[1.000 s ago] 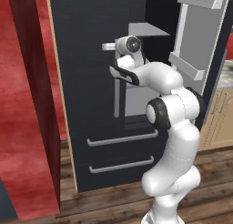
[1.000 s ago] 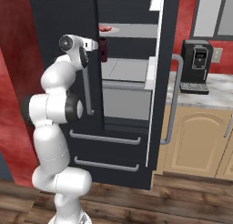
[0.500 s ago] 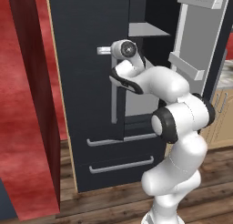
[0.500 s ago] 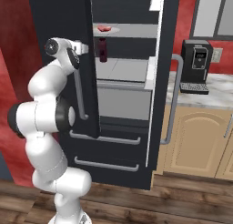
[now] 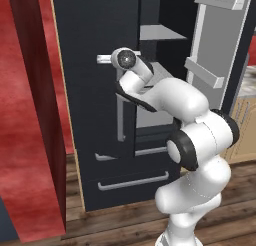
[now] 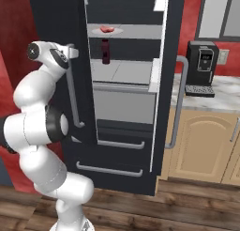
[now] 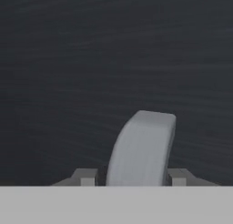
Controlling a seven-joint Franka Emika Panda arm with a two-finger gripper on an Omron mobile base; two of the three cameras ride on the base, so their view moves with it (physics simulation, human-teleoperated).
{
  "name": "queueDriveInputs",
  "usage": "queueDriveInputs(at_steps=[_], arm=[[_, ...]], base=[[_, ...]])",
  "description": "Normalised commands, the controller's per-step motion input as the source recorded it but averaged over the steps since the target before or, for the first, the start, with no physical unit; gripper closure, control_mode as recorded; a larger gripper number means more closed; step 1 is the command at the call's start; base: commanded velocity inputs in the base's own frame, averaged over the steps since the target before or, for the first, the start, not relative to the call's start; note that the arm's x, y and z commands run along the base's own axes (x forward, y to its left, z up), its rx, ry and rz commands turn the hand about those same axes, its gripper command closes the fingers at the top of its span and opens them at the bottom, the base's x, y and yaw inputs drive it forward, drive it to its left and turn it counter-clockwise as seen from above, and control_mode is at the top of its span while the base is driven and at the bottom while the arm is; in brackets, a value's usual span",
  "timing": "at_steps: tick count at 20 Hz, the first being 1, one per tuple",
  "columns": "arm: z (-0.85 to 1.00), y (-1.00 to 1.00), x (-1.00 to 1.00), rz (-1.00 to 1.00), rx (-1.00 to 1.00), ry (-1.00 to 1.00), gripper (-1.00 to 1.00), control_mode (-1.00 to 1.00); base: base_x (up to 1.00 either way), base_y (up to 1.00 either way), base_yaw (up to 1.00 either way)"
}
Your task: Retrieve the steak from the fridge and place it on the saucepan with marinade on the stove.
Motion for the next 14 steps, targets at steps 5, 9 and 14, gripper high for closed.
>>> queueDriveInputs(at_steps=[5,9,14], arm=[[0.00,0.55,-0.38,-0.05,0.00,0.03,1.00,-1.00],[0.00,0.53,-0.29,-0.05,0.00,0.01,1.00,-1.00],[0.00,0.44,-0.21,-0.03,0.00,0.01,1.00,-1.00]], base=[[0.00,0.00,0.00],[0.00,0.00,0.00],[0.00,0.00,0.00]])
